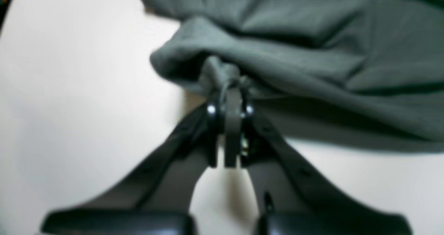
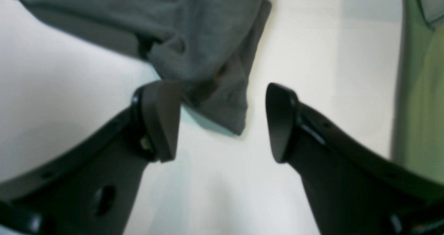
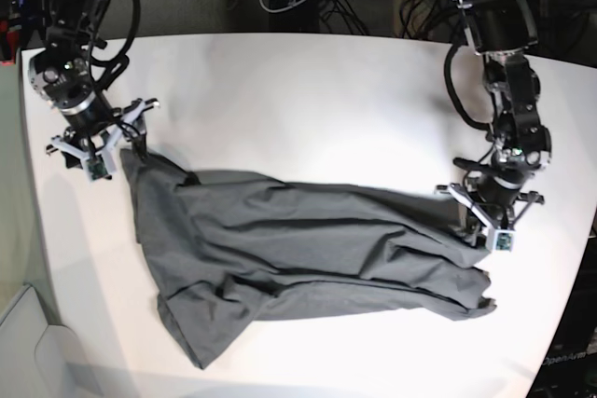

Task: Layout the t-shirt on the table in an organized manner, then fold the t-shirt properly
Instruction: 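Drag the held shirt edge with both grippers away from the shirt body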

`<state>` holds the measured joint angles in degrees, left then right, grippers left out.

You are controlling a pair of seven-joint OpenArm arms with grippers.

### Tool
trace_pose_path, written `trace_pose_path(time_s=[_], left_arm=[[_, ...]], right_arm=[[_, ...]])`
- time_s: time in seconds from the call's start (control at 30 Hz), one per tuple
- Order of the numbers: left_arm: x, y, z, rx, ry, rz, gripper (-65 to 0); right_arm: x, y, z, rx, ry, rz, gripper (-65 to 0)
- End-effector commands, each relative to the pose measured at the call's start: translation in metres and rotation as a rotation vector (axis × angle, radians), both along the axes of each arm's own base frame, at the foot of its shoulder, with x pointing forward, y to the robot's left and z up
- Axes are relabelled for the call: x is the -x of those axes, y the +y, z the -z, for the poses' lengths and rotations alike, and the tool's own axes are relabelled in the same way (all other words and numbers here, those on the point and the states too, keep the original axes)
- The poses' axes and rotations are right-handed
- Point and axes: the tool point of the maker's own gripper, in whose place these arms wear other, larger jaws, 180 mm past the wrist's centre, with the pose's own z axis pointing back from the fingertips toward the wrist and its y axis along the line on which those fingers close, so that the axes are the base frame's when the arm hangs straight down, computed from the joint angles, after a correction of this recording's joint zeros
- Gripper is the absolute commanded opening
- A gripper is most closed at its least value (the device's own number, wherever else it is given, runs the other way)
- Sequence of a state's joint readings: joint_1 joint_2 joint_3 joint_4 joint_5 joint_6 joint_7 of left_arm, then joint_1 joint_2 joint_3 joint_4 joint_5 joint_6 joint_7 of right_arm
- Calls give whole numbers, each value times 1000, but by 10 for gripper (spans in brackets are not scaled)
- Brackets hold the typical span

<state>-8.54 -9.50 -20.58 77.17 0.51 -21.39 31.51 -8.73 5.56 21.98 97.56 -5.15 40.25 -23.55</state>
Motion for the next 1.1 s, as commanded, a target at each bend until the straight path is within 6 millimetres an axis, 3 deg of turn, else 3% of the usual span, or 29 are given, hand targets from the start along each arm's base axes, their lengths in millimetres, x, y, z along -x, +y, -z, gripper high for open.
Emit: trace_pose_path(time_s=[0.0, 0.1, 0.3, 0.4, 0.63, 0.7, 0.77, 0.87, 1.07], left_arm=[[-5, 4, -19, -20, -45, -1, -646], [2, 3, -37, -59, -53, 4, -646], [23, 32, -85, -122, -87, -91, -646], [28, 39, -96, -147, -90, -107, -646], [45, 37, -98, -180, -79, -101, -646], [48, 36, -98, -185, -79, -98, -646], [50, 36, -98, -188, -78, -97, -646], [50, 36, -101, -191, -87, -96, -646], [60, 41, -129, -227, -157, -124, -646]], right_arm=[[-7, -1, -10, -9, -45, -2, -254], [-6, -3, 6, -37, -7, 11, -254], [-17, -6, 34, -92, 56, 34, -254], [-25, -6, 39, -113, 65, 41, -254], [-35, -3, 50, -150, 91, 46, -265], [-35, -2, 52, -151, 96, 45, -319], [-36, 4, 53, -150, 100, 26, -423], [-39, 0, 36, -127, 56, 28, -642], [-30, -7, -32, -4, -112, 10, -650]])
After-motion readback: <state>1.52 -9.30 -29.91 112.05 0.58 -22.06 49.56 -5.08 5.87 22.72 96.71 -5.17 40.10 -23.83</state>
